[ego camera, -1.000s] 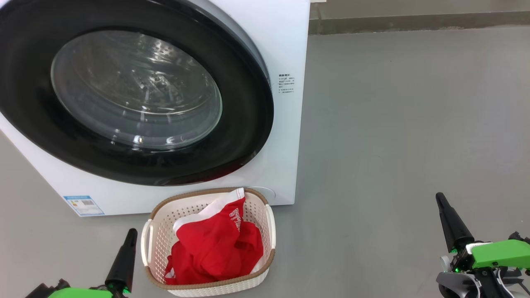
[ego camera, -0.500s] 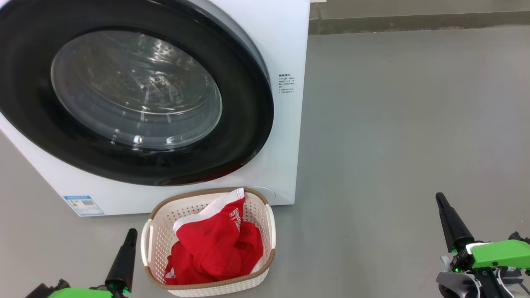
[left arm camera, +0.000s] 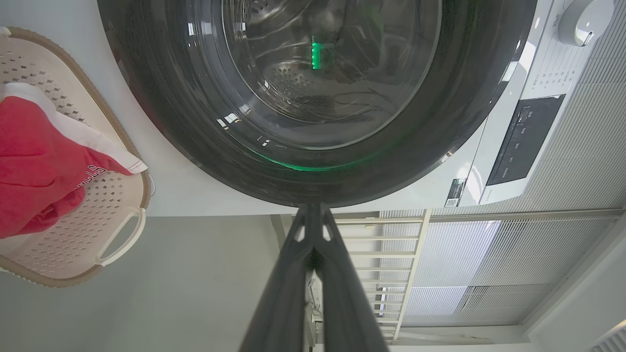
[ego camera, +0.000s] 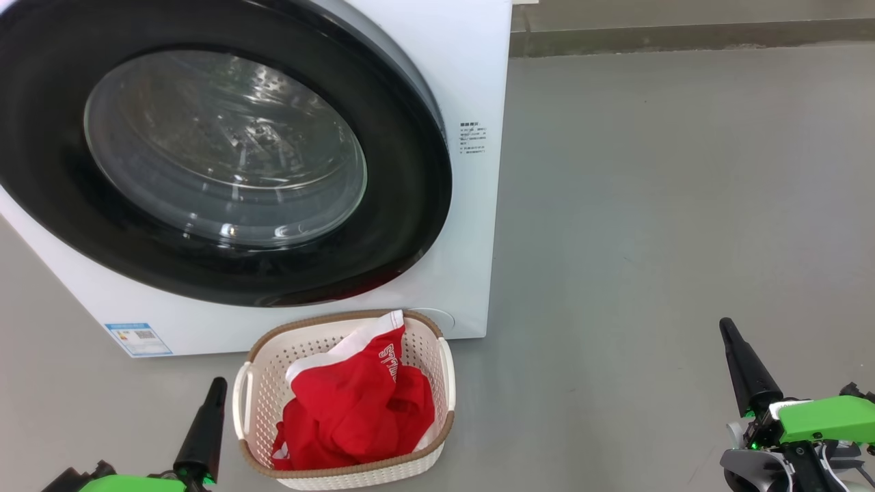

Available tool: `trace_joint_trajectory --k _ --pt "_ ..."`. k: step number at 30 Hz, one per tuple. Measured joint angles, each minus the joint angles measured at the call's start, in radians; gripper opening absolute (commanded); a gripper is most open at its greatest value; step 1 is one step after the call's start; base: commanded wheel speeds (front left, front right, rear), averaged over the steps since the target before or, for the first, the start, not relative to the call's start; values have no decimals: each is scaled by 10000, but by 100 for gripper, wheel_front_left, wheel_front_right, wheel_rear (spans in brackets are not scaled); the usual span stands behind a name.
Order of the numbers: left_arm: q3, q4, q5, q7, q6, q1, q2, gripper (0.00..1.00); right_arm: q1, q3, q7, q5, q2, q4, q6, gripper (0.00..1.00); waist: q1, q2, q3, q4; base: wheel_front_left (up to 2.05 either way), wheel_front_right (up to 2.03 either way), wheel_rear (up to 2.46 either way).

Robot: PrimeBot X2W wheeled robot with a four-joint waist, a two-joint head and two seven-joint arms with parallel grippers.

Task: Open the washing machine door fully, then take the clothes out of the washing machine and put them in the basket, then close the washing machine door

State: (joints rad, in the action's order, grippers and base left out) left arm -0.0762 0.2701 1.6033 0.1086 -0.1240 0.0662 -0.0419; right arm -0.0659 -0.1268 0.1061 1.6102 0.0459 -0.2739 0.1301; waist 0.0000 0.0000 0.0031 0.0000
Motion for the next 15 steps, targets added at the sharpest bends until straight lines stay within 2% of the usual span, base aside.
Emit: trace_joint_trajectory --k 15 --pt "-2 0 0 0 0 0 4 0 0 -8 2 0 -4 0 0 0 0 0 0 0 0 0 0"
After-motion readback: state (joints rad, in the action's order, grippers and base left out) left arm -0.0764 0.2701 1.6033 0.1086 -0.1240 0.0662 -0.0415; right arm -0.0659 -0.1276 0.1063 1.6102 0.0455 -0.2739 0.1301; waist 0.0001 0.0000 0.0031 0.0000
